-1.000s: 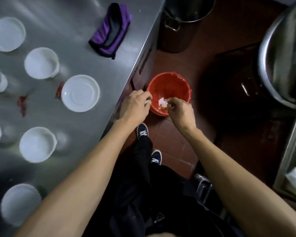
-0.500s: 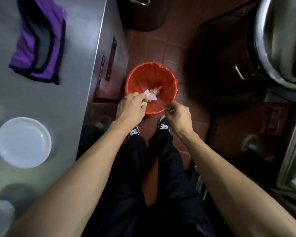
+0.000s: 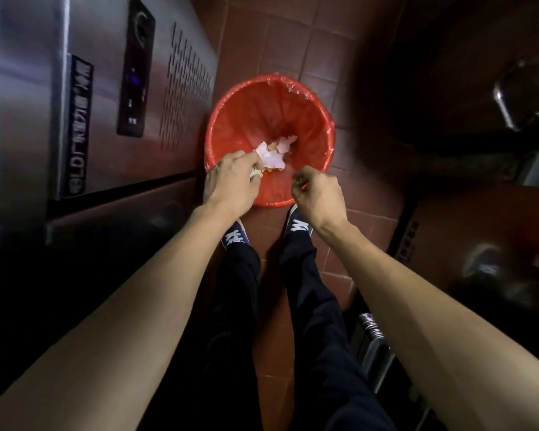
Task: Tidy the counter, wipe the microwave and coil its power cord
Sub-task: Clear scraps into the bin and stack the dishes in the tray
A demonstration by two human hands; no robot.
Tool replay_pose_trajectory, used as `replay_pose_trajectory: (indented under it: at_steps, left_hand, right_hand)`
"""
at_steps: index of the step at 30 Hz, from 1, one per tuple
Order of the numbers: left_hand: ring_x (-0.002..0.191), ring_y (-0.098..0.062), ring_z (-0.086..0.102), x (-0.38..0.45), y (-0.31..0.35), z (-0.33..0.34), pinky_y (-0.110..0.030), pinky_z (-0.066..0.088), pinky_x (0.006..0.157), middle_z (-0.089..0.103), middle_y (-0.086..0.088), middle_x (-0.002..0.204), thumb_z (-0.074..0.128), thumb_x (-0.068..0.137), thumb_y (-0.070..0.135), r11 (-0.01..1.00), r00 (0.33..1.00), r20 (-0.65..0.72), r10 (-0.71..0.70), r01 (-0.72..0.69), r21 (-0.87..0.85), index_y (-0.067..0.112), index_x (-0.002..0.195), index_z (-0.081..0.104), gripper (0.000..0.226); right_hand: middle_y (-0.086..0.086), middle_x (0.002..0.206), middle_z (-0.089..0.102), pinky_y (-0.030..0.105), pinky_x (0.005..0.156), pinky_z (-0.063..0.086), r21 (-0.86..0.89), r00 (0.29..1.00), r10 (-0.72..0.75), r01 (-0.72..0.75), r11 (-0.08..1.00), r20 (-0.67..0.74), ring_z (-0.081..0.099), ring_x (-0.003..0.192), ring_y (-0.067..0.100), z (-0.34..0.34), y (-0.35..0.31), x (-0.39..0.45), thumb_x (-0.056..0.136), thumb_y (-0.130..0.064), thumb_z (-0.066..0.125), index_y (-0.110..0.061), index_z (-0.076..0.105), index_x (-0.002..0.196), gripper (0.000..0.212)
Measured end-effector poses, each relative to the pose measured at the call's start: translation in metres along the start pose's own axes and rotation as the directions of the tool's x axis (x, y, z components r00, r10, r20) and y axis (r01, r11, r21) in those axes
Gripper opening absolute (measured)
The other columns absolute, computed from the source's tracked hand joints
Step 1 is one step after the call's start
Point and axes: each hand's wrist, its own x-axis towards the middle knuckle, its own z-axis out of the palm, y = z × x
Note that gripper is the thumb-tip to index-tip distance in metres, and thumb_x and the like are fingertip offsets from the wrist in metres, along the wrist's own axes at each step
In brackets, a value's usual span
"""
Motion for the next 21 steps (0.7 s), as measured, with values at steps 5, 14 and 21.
replay_pose_trajectory:
  at_steps: [5,14,21]
  left_hand:
    - [0.11,-0.024,0.058,0.032,-0.022,0.028,-0.041,0.048,0.091,0.063,0.003,0.116,0.062,0.094,0.027,0.999,1.0,0.022,-0.019,0.018,0.038,0.026,0.118,0.064,0.024]
    - [0.117,-0.029,0.055,0.043,-0.048,0.039,-0.042,0.044,0.099,0.061,-0.002,0.126,0.054,0.098,0.032,0.992,0.993,0.11,-0.042,0.029,0.122,0.026,0.128,0.059,0.031]
    - [0.127,-0.03,0.05,0.022,-0.036,0.0,-0.048,0.039,0.107,0.057,-0.003,0.136,0.049,0.099,0.036,0.986,0.992,0.129,-0.008,-0.014,0.166,0.024,0.14,0.052,0.043]
  right_hand:
    - [0.01,0.12,0.068,0.039,0.089,0.052,-0.058,1.0,-0.01,0.011,0.998,0.027,0.063,0.108,0.032,0.024,0.017,0.034,0.089,-0.018,0.056,-0.018,0.064,0.126,0.038]
    - [0.01,0.133,0.061,0.041,0.094,0.049,-0.169,0.996,-0.015,0.03,0.985,0.089,0.059,0.117,0.034,0.041,0.029,0.048,0.089,-0.02,0.057,-0.017,0.058,0.133,0.044]
    - [0.004,0.135,0.06,0.044,0.096,0.05,-0.236,0.994,-0.094,0.107,0.966,0.064,0.059,0.117,0.032,0.012,-0.011,0.024,0.09,-0.022,0.058,-0.016,0.057,0.134,0.045]
